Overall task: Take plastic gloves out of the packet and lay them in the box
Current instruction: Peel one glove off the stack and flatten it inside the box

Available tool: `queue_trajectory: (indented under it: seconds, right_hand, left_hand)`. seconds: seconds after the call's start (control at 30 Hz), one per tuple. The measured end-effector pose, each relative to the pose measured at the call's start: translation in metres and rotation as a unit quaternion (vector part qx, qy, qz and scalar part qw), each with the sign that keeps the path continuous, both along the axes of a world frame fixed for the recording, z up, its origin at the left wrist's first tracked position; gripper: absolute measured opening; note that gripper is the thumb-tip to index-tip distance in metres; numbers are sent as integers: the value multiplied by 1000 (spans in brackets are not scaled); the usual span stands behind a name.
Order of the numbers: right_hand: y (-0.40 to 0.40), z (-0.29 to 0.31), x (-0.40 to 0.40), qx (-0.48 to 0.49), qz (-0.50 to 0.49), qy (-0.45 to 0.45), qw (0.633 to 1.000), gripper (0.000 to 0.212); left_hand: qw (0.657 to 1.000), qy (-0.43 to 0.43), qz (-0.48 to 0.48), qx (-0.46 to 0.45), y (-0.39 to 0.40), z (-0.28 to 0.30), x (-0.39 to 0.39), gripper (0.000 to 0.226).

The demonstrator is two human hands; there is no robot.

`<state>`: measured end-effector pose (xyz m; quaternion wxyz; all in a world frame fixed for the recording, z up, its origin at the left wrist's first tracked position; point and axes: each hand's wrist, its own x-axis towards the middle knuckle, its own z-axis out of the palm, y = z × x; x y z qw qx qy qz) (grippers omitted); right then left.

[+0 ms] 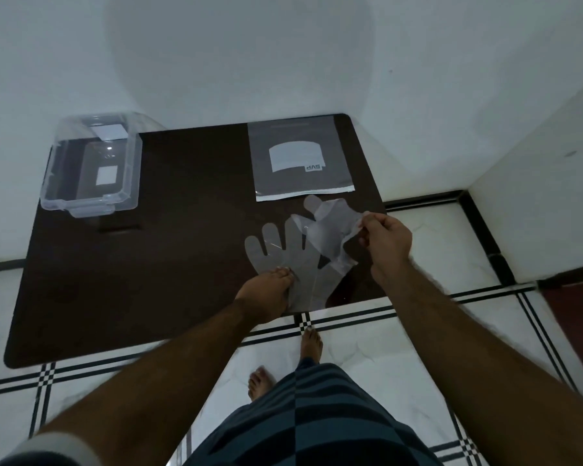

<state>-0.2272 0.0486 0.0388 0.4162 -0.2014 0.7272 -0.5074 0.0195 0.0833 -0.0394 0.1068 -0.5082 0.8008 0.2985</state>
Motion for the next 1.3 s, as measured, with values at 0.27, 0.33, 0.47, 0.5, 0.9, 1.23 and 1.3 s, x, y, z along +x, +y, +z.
queue_trajectory:
  seconds: [0.27, 0.33, 0.47, 0.5, 0.9, 1.23, 1.3]
  right_hand:
    - [-35, 69, -5, -38, 219, 139, 965, 12]
    - [-46, 95, -3, -64, 281, 152, 945, 11]
    - [-66, 153, 7, -97, 395, 185, 895, 8]
    - [-72, 167, 10, -97, 418, 184, 884, 8]
    - [-109, 251, 61, -156, 464, 147, 859, 15]
    - [-158, 223, 109, -119, 527, 52, 840, 27]
    - [-183, 218, 130, -111, 530, 56, 839, 22]
  left_hand:
    - [965, 166, 203, 0, -40, 62, -3, 33]
    - [934, 255, 238, -77, -63, 90, -2, 37]
    - [876, 426, 216, -63, -104, 173, 0, 64]
    - [873, 450, 181, -53, -114, 195, 0, 72]
    - [826, 548, 129, 44, -161, 294, 40, 44]
    - [750, 588, 303, -12, -184, 290, 116, 32]
    - [739, 576, 347, -34, -194, 284, 141, 30]
